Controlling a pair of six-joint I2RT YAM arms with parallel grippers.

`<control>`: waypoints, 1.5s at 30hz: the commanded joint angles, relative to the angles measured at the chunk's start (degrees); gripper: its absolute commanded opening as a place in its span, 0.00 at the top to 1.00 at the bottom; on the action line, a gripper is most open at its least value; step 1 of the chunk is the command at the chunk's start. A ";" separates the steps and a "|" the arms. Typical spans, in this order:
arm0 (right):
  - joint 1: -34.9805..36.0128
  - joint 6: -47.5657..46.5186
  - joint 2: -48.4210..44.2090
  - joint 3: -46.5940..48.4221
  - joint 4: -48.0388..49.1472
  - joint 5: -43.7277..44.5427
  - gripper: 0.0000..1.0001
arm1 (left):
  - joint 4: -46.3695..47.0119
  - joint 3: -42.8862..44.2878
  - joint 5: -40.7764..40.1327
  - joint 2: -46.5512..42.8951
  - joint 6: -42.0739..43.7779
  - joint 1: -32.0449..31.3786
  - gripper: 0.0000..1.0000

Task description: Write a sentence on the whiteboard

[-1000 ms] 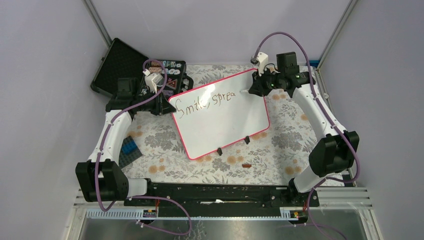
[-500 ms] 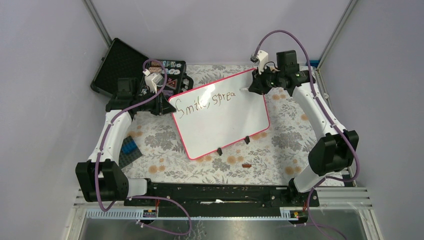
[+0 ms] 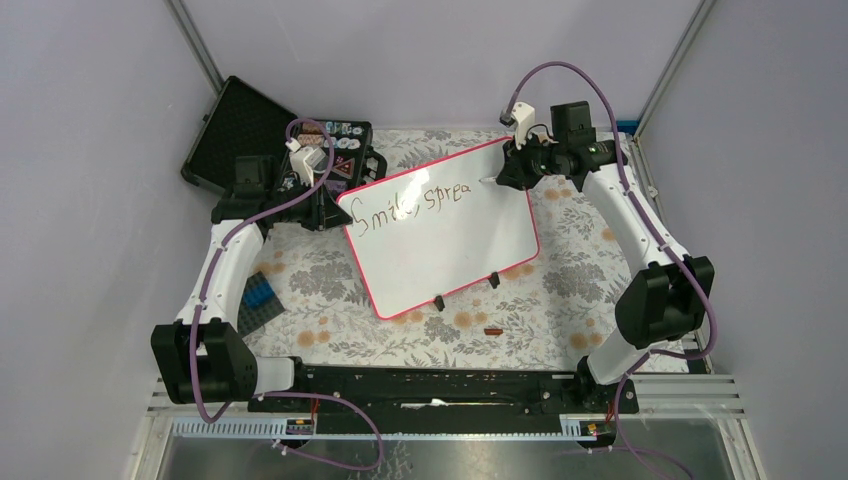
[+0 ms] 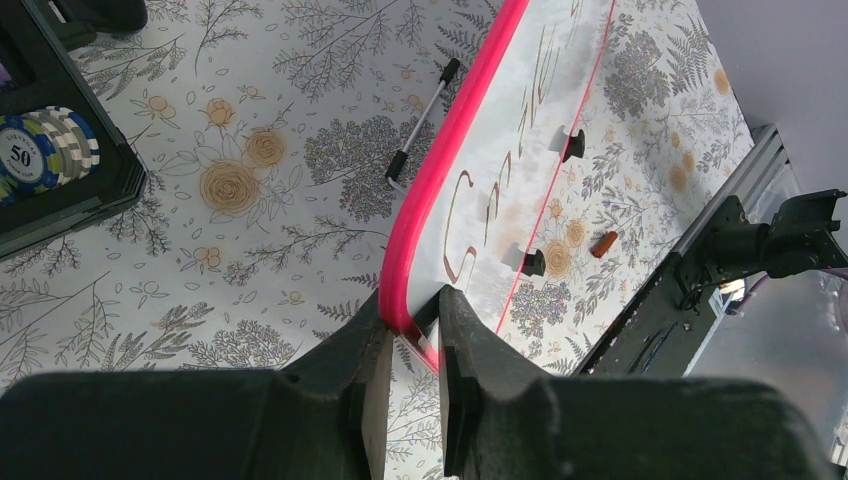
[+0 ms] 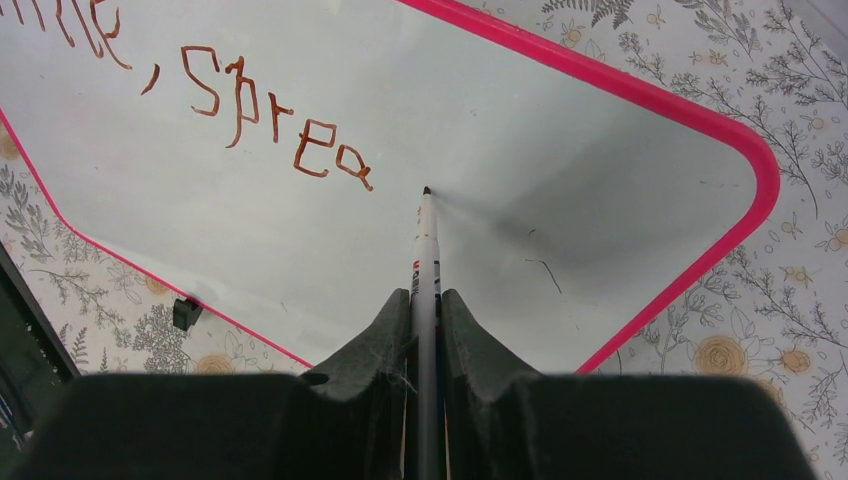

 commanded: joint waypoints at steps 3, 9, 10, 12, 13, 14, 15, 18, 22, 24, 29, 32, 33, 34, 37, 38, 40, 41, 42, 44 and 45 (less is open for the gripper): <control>-0.05 0.30 0.60 2.73 0.90 0.61 1.00 | 2.98 -0.07 -3.55 -1.22 3.55 -0.36 1.00; 0.00 0.65 0.90 3.58 0.94 0.07 1.00 | 2.98 0.00 -3.46 -1.12 3.55 -0.35 1.00; 0.07 0.72 0.95 3.55 0.95 -0.01 1.00 | 2.98 -0.03 -3.51 -1.13 3.55 -0.40 1.00; 0.20 0.74 1.11 3.68 0.92 -0.21 1.00 | 3.03 0.00 -3.49 -1.13 3.55 -0.39 1.00; 0.29 0.80 1.08 3.65 0.94 -0.27 1.00 | 3.04 -0.02 -3.51 -1.13 3.55 -0.36 1.00; 0.40 0.82 1.12 3.61 0.93 -0.31 1.00 | 3.03 0.00 -3.48 -1.13 3.55 -0.39 1.00; 0.59 0.83 1.10 3.54 0.90 -0.36 1.00 | 2.99 -0.02 -3.56 -1.13 3.55 -0.38 1.00; 0.97 1.02 1.17 3.46 1.07 -0.81 1.00 | 2.99 -0.06 -3.50 -1.19 3.57 -0.39 1.00; 1.47 1.24 1.16 3.52 1.29 -0.86 1.00 | 3.00 -0.06 -3.55 -1.22 3.64 -0.34 1.00; 1.67 1.27 1.17 3.48 1.28 -0.95 1.00 | 3.03 -0.06 -3.55 -1.30 3.64 -0.36 1.00; 2.27 1.09 0.91 2.94 1.29 -0.71 1.00 | 2.96 -0.11 -3.60 -1.30 3.67 -0.35 1.00; 2.50 0.92 0.71 2.07 1.24 -0.68 1.00 | 2.98 -0.11 -3.56 -1.31 3.68 -0.32 1.00; 2.59 0.84 0.54 1.78 1.24 -0.68 1.00 | 3.03 -0.11 -3.60 -1.31 3.64 -0.36 1.00; 2.61 0.71 0.47 1.44 1.30 -0.69 1.00 | 2.99 -0.10 -3.60 -1.24 3.64 -0.38 1.00; 2.83 0.42 0.13 0.36 1.30 -0.40 1.00 | 2.98 -0.03 -3.60 -1.22 3.65 -0.35 1.00; 2.77 0.32 0.07 0.09 1.23 -0.27 1.00 | 2.94 -0.06 -3.56 -1.22 3.64 -0.40 1.00; 2.75 0.14 -0.20 -0.52 1.27 -0.03 1.00 | 2.98 -0.06 -3.60 -1.30 3.64 -0.37 1.00; 2.80 0.00 -0.29 -0.75 1.28 0.10 1.00 | 2.98 -0.06 -3.57 -1.31 3.64 -0.40 1.00; 2.79 -0.09 -0.40 -0.99 1.30 0.26 1.00 | 2.98 -0.06 -3.60 -1.24 3.64 -0.37 1.00; 2.76 -0.27 -0.65 -1.42 1.25 0.58 1.00 | 2.99 -0.06 -3.60 -1.24 3.64 -0.36 1.00; 2.74 -0.31 -0.80 -1.62 1.22 0.79 1.00 | 2.98 -0.06 -3.60 -1.23 3.64 -0.34 1.00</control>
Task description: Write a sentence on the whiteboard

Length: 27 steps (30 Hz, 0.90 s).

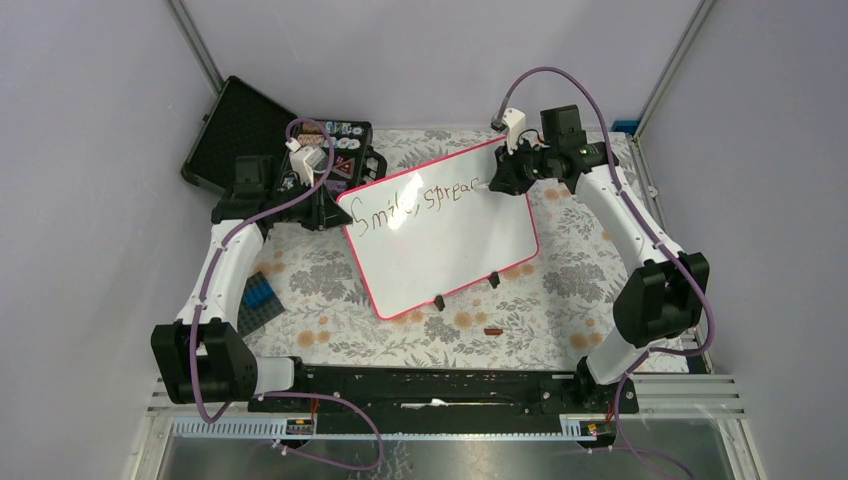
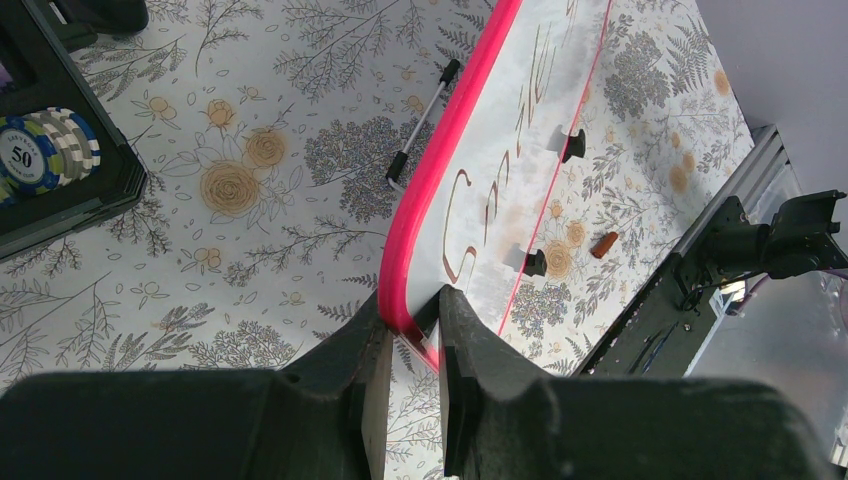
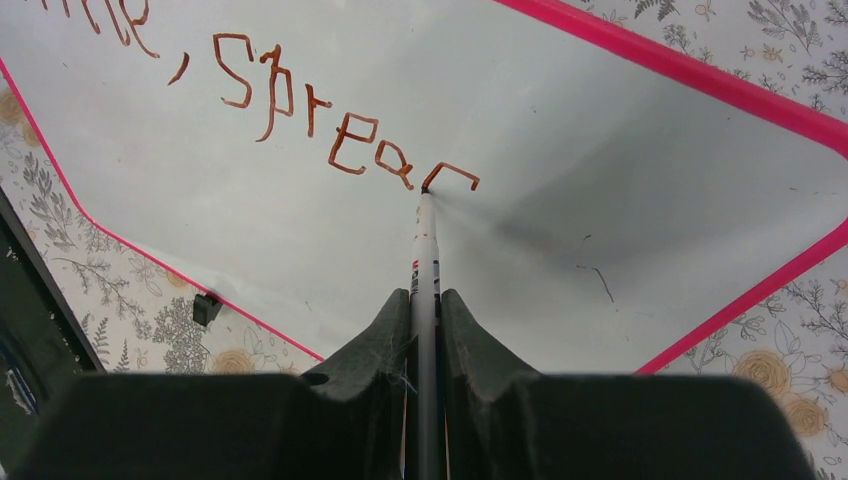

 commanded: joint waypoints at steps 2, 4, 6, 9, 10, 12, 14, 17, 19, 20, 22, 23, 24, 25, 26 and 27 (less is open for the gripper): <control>0.54 -1.23 -1.81 -1.02 1.24 1.59 1.00 | 2.89 -0.06 -3.48 -1.23 3.64 -0.39 1.00; 0.51 -1.47 -1.86 -1.03 1.23 2.24 1.00 | 2.94 -0.06 -3.47 -1.22 3.57 -0.36 1.00; 0.36 -1.62 -2.16 -0.96 1.24 2.74 1.00 | 2.95 -0.06 -3.56 -1.29 3.58 -0.38 1.00; -0.20 -1.78 -2.22 -0.42 1.16 3.10 1.00 | 2.92 -0.09 -3.58 -1.22 3.53 -0.40 1.00; -0.46 -1.75 -2.20 -0.22 1.19 3.25 1.00 | 2.92 0.00 -3.55 -1.22 3.50 -0.40 1.00; -0.83 -1.94 -2.25 -0.03 1.07 3.21 1.00 | 2.92 0.03 -3.58 -1.13 3.53 -0.38 1.00; -1.14 -2.13 -2.35 -0.03 1.10 3.26 1.00 | 2.92 0.10 -3.58 -1.14 3.51 -0.30 1.00; -1.50 -2.17 -2.30 0.10 1.12 3.23 1.00 | 2.92 0.16 -3.50 -0.93 3.46 -0.38 1.00; -1.63 -2.14 -2.09 0.45 1.15 3.36 1.00 | 2.85 0.19 -3.49 -0.94 3.46 -0.34 1.00; -1.72 -2.14 -2.01 0.58 1.19 3.35 1.00 | 2.91 0.11 -3.49 -0.91 3.44 -0.37 1.00; -1.76 -2.01 -1.89 0.86 1.14 3.32 1.00 | 2.92 0.10 -3.49 -1.04 3.46 -0.34 1.00; -1.76 -1.97 -1.73 1.15 1.18 3.37 1.00 | 2.93 0.07 -3.44 -1.04 3.46 -0.40 1.00; -1.77 -1.83 -1.50 1.33 1.19 3.49 1.00 | 2.94 0.03 -3.53 -1.04 3.46 -0.35 1.00; -1.85 -1.79 -1.42 1.58 1.17 3.47 1.00 | 2.97 0.02 -3.53 -1.04 3.46 -0.39 1.00; -1.86 -1.72 -1.26 1.85 1.14 3.41 1.00 | 2.94 0.09 -3.47 -1.11 3.41 -0.34 1.00; -1.85 -1.62 -1.07 2.07 1.13 3.40 1.00 | 2.92 0.11 -3.49 -1.12 3.46 -0.36 1.00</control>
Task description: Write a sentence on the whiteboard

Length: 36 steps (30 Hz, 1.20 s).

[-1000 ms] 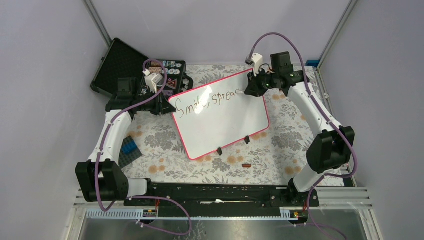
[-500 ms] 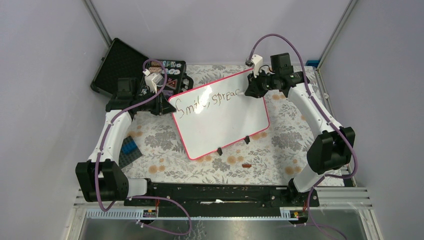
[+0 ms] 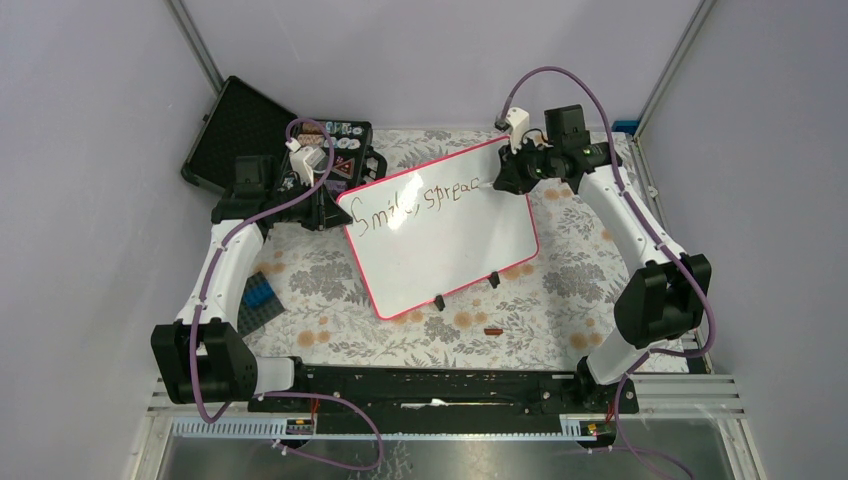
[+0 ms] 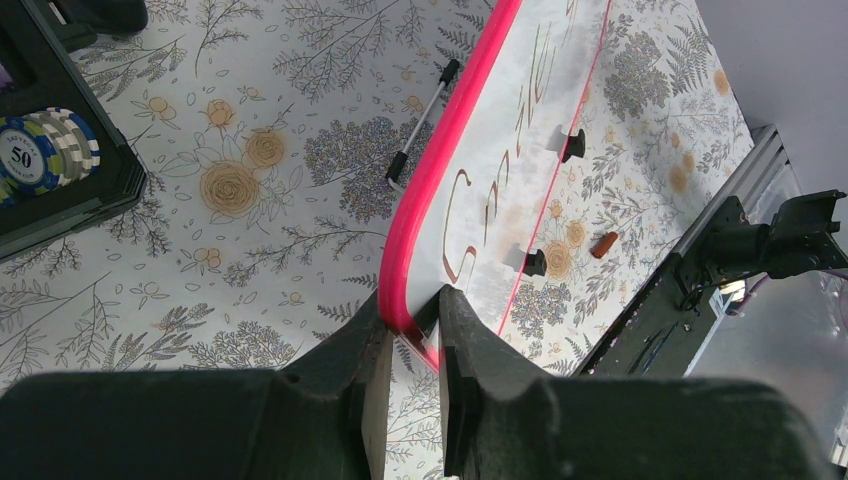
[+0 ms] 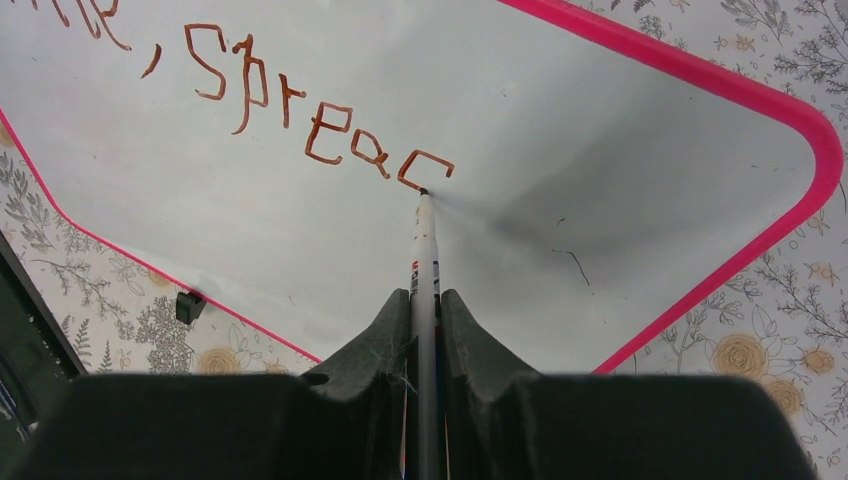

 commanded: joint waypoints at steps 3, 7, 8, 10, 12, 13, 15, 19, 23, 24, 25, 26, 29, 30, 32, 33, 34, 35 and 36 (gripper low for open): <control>-0.74 -0.46 -0.16 3.68 1.17 2.25 1.00 | 2.92 0.00 -3.51 -1.04 3.48 -0.35 1.00; -0.75 -0.11 0.24 4.87 1.24 2.42 1.00 | 2.90 -0.06 -3.51 -1.19 3.52 -0.42 1.00; -0.73 0.01 0.34 5.07 1.26 2.44 1.00 | 2.92 -0.13 -3.49 -1.19 3.52 -0.35 1.00; -0.75 0.08 0.61 5.54 1.24 2.48 1.00 | 2.91 0.02 -3.51 -1.10 3.57 -0.28 1.00; -0.75 0.17 0.90 6.19 1.23 2.74 1.00 | 2.95 0.00 -3.51 -1.11 3.57 -0.40 1.00; -0.73 0.23 1.03 6.46 1.22 2.74 1.00 | 2.95 0.00 -3.51 -1.09 3.52 -0.34 1.00; -0.68 0.25 1.35 6.96 1.25 2.76 1.00 | 2.94 -0.02 -3.51 -1.13 3.62 -0.38 1.00; -0.75 0.42 1.99 8.09 1.26 3.15 1.00 | 2.90 -0.04 -3.51 -1.10 3.72 -0.37 1.00; -0.75 0.67 2.45 8.89 1.20 3.23 1.00 | 2.85 -0.01 -3.60 -1.13 3.66 -0.37 1.00; -0.76 0.69 2.54 9.03 1.21 3.34 1.00 | 2.94 -0.07 -3.60 -1.09 3.66 -0.40 1.00; -0.83 0.69 2.63 9.21 1.19 3.36 1.00 | 2.90 -0.06 -3.60 -1.10 3.64 -0.37 1.00; -0.77 0.69 2.68 9.25 1.22 3.41 1.00 | 2.87 -0.06 -3.60 -1.08 3.70 -0.33 1.00; -0.85 0.69 2.74 9.51 1.10 3.64 1.00 | 2.90 -0.05 -3.56 -1.05 3.76 -0.33 1.00; -0.80 0.69 2.71 9.53 1.10 3.58 1.00 | 2.90 -0.06 -3.60 -1.02 3.70 -0.33 1.00; -0.83 0.78 2.54 9.18 1.12 3.25 1.00 | 2.94 -0.15 -3.58 -1.04 3.67 -0.35 1.00; -0.84 0.76 2.42 8.92 1.18 3.15 1.00 | 2.90 -0.13 -3.60 -1.03 3.74 -0.38 1.00; -0.83 0.70 2.18 8.47 1.13 3.03 1.00 | 2.90 -0.08 -3.59 -1.10 3.74 -0.39 1.00; -0.88 0.70 2.07 8.19 1.17 2.86 1.00 | 2.91 -0.12 -3.52 -1.04 3.74 -0.34 1.00; -0.83 0.69 1.90 7.80 1.12 2.64 1.00 | 2.90 -0.07 -3.59 -1.07 3.75 -0.40 1.00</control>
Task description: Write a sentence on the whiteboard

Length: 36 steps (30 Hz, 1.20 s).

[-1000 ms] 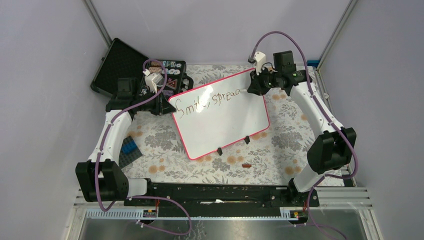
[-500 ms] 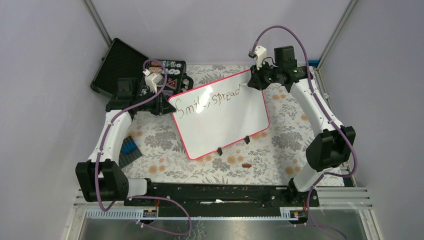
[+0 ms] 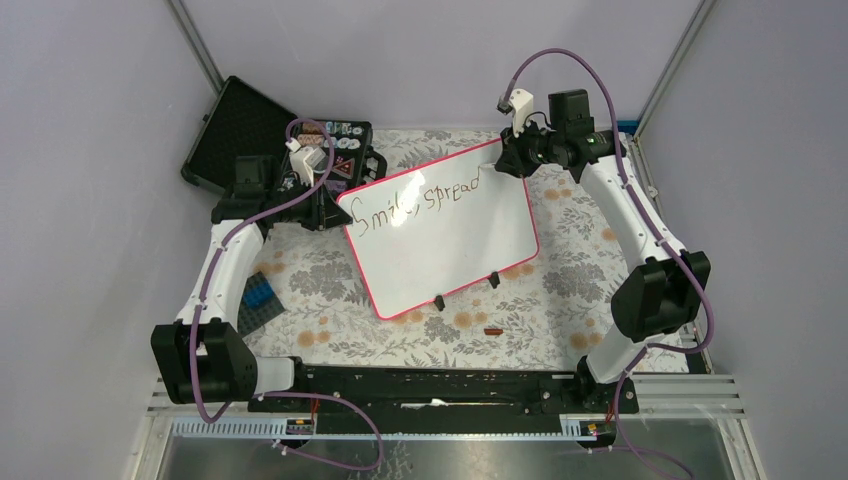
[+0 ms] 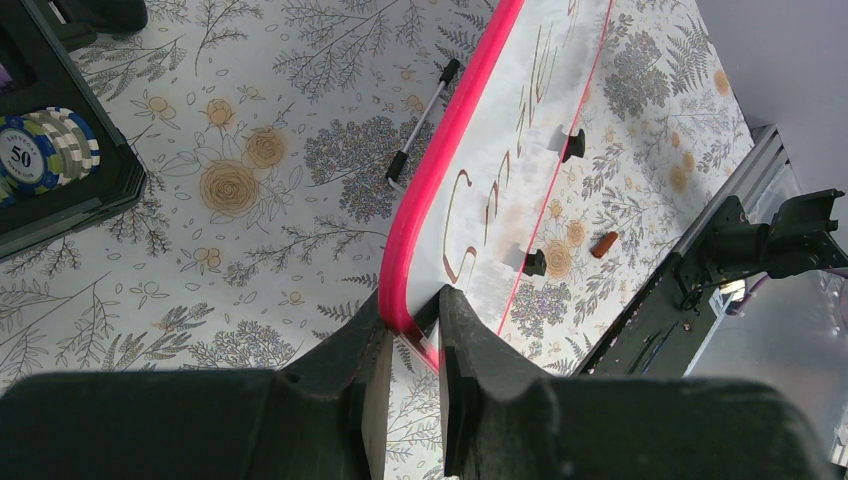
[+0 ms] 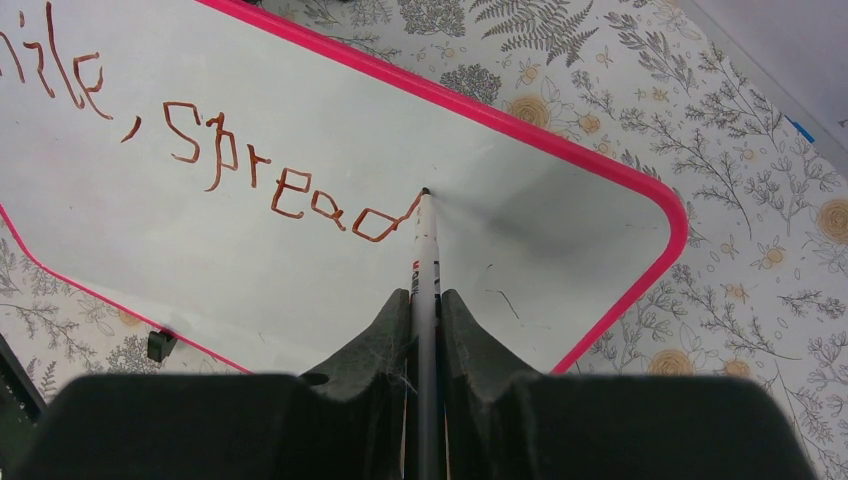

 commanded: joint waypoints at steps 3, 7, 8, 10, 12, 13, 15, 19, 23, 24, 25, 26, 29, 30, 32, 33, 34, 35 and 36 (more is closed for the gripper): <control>-0.40 0.13 -0.87 -0.17 1.10 0.24 1.00 | 2.94 -0.07 -3.58 -1.13 3.66 -0.36 1.00; -0.41 -0.13 -1.17 -1.05 1.10 0.19 1.00 | 2.94 -0.11 -3.60 -1.21 3.64 -0.33 1.00; -0.47 -0.14 -1.29 -1.37 1.10 0.12 1.00 | 2.98 -0.07 -3.59 -1.21 3.69 -0.33 1.00; -0.44 -0.18 -1.54 -1.91 1.11 -0.06 1.00 | 2.96 -0.15 -3.69 -1.30 3.70 -0.33 1.00; -0.37 -0.29 -1.70 -2.33 1.21 -0.02 1.00 | 2.94 -0.20 -3.68 -1.38 3.69 -0.38 1.00; -0.42 -0.31 -1.80 -2.54 1.21 -0.15 1.00 | 2.94 -0.20 -3.69 -1.38 3.66 -0.38 1.00; -0.44 -0.31 -2.01 -2.90 1.15 -0.34 1.00 | 2.94 -0.15 -3.67 -1.27 3.69 -0.34 1.00; -0.40 -0.47 -2.51 -3.77 1.15 -0.48 1.00 | 2.94 -0.24 -3.67 -1.26 3.71 -0.39 1.00; -0.38 -0.74 -3.07 -5.08 1.21 -0.83 1.00 | 2.96 -0.31 -3.69 -1.29 3.79 -0.39 1.00; -0.39 -0.80 -3.24 -5.31 1.15 -0.88 1.00 | 2.94 -0.29 -3.73 -1.26 3.79 -0.34 1.00; -0.44 -0.88 -3.37 -5.65 1.16 -0.90 1.00 | 2.94 -0.27 -3.77 -1.26 3.68 -0.37 1.00; -0.41 -0.92 -3.52 -5.89 1.18 -0.90 1.00 | 2.94 -0.24 -3.73 -1.24 3.74 -0.36 1.00; -0.38 -1.14 -3.82 -6.70 1.19 -1.08 1.00 | 2.94 -0.25 -3.64 -1.31 3.71 -0.35 1.00; -0.40 -1.23 -3.96 -6.86 1.18 -1.12 1.00 | 2.94 -0.30 -3.69 -1.35 3.65 -0.35 1.00; -0.37 -1.40 -4.07 -7.17 1.19 -0.93 1.00 | 2.94 -0.35 -3.75 -1.40 3.70 -0.36 1.00; -0.39 -1.45 -4.14 -7.37 1.19 -0.87 1.00 | 2.94 -0.33 -3.77 -1.40 3.70 -0.41 1.00; -0.39 -1.52 -4.10 -7.43 1.21 -0.78 1.00 | 2.94 -0.30 -3.78 -1.40 3.70 -0.39 1.00; -0.39 -1.54 -4.20 -7.50 1.20 -0.70 1.00 | 2.94 -0.27 -3.75 -1.35 3.65 -0.34 1.00; -0.39 -1.58 -4.20 -7.45 1.19 -0.59 1.00 | 2.94 -0.26 -3.73 -1.35 3.70 -0.37 1.00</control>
